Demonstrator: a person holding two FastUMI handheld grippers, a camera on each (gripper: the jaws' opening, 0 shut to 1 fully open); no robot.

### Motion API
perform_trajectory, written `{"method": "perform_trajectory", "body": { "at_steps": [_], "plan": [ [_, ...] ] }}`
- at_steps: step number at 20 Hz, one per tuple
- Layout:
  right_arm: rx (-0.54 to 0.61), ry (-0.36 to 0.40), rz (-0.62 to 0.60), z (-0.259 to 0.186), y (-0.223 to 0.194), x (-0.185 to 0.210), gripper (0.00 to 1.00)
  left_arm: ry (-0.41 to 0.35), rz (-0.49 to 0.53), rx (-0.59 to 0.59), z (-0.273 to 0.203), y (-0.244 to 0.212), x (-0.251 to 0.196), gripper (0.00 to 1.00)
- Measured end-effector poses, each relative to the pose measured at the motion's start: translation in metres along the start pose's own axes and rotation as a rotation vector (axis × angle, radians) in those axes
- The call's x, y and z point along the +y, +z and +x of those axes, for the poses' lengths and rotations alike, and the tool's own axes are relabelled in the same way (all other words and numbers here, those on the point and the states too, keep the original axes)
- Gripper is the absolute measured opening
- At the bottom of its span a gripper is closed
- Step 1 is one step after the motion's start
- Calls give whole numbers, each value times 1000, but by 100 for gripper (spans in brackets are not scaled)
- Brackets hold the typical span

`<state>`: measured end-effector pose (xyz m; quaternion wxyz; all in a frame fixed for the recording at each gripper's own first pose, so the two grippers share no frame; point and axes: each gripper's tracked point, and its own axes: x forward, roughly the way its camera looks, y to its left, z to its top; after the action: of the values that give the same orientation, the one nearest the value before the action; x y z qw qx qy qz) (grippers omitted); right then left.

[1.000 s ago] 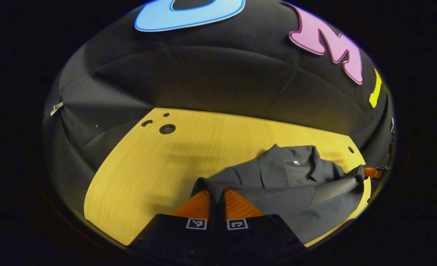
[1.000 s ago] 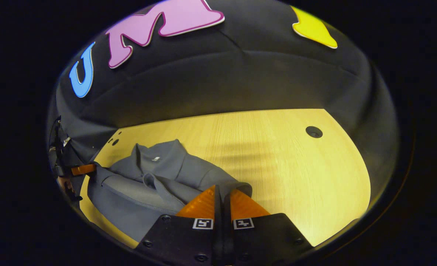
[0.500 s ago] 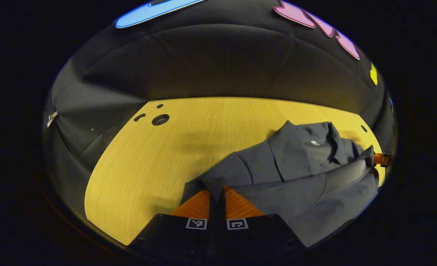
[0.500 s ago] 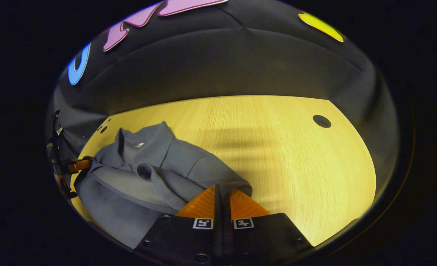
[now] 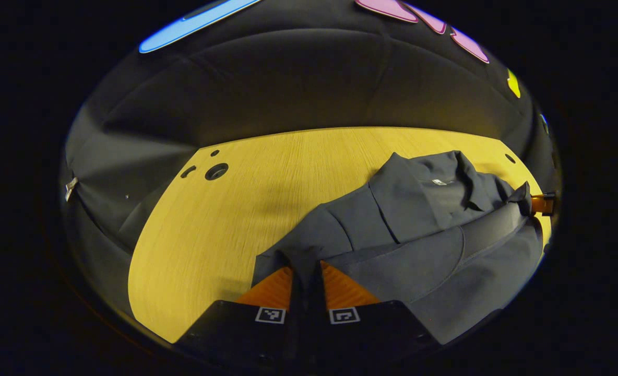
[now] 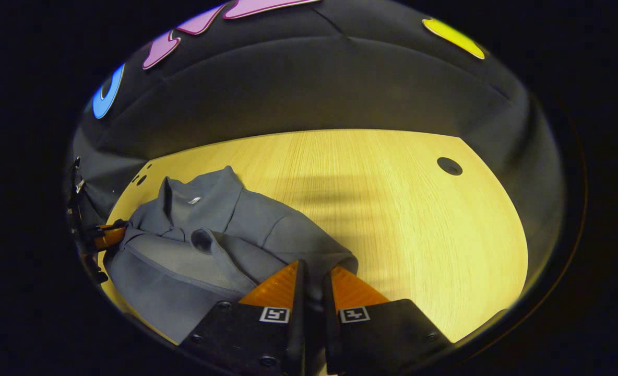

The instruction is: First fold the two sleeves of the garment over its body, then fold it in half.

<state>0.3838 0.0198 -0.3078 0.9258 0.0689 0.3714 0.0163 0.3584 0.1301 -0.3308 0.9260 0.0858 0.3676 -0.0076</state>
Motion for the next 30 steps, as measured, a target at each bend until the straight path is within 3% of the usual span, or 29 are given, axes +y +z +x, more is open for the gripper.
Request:
{"method": "perform_trajectory", "body": {
  "at_steps": [2,3,4,6,7,9,14,20,30],
  "plan": [
    [-5,-1,-5,-10,3,1,34,-3,40,-4,-9,5,-1,27],
    [-8,-3,-13,-17,5,1,29,-5,63,-3,-13,6,-3,38],
    [-13,-2,-20,-23,6,2,37,-5,83,-4,-19,6,-3,42],
    [-26,1,-29,-38,9,3,58,-20,98,-21,-31,10,-9,70],
    [-37,6,-25,-46,12,4,76,-26,91,-33,-36,13,-12,84],
    [-59,9,-18,-64,17,4,86,-24,80,-67,-51,18,-13,92],
    [-102,-24,-11,-119,22,3,96,-25,66,-190,-101,38,-15,93],
    [-207,59,10,-181,12,40,97,1,65,-369,-194,61,-16,93],
    [-318,146,-34,-271,-6,67,97,-98,-79,-357,-281,9,-44,93]
  ]
}}
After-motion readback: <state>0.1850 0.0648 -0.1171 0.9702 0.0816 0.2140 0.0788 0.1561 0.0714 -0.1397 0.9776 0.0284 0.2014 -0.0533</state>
